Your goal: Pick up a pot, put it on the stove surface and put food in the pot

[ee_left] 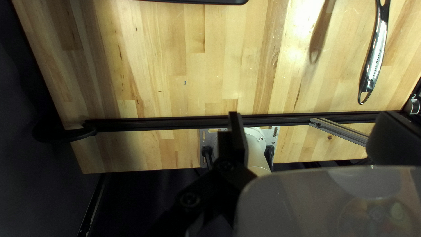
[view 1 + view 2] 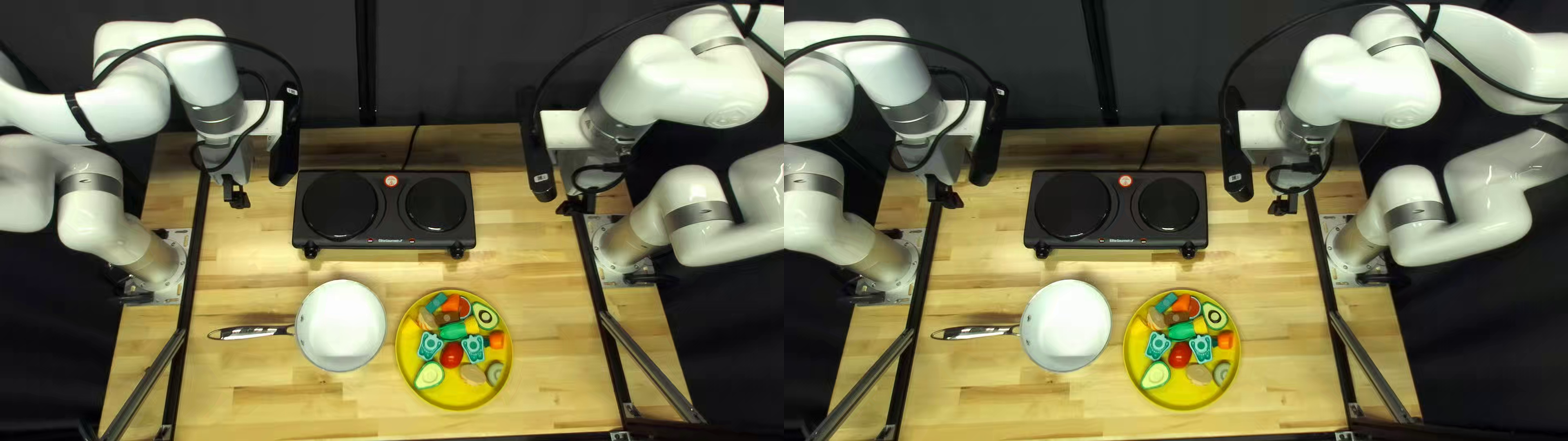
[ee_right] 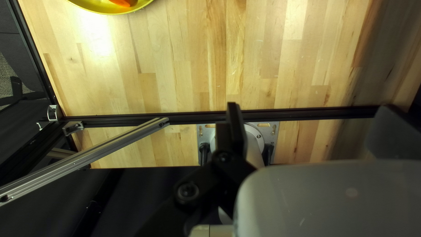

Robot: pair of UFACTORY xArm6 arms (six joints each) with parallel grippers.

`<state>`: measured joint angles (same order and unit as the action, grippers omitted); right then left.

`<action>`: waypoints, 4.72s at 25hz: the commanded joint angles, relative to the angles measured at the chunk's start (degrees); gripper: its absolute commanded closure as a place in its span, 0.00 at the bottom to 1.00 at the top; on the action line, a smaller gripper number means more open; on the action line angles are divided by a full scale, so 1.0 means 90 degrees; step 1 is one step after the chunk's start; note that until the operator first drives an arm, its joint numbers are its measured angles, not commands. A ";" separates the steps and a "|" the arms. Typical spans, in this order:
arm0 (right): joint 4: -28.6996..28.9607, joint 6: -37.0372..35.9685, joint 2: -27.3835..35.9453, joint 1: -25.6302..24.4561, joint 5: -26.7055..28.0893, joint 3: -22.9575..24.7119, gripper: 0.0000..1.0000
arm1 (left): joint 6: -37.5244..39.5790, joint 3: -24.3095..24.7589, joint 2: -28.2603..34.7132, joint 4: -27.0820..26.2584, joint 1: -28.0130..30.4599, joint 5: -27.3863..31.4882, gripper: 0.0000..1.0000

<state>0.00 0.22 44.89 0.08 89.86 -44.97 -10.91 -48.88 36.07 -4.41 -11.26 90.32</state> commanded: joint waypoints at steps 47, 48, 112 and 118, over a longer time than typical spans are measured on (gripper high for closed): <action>0.0000 0.0000 0.0000 0.0000 0.0000 0.0000 0.00 | 0.3779 0.0404 -0.1130 0.0055 0.3531 -0.2658 0.00; 0.0000 0.0000 0.0000 0.0000 0.0000 0.0000 0.00 | 0.3779 0.0404 -0.1130 0.0055 0.3531 -0.2658 0.00; 0.0000 0.0000 0.0000 0.0000 0.0000 0.0000 0.00 | 0.4879 -0.0370 -0.4926 0.0648 0.5005 -0.5032 1.00; 0.0000 0.0000 0.0000 0.0000 0.0000 0.0000 0.00 | 0.4850 -0.1195 -0.4722 0.0792 0.5119 -0.3707 1.00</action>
<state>0.00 0.22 44.89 0.08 89.86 -44.97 32.93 -55.87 -7.01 2.10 34.27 51.63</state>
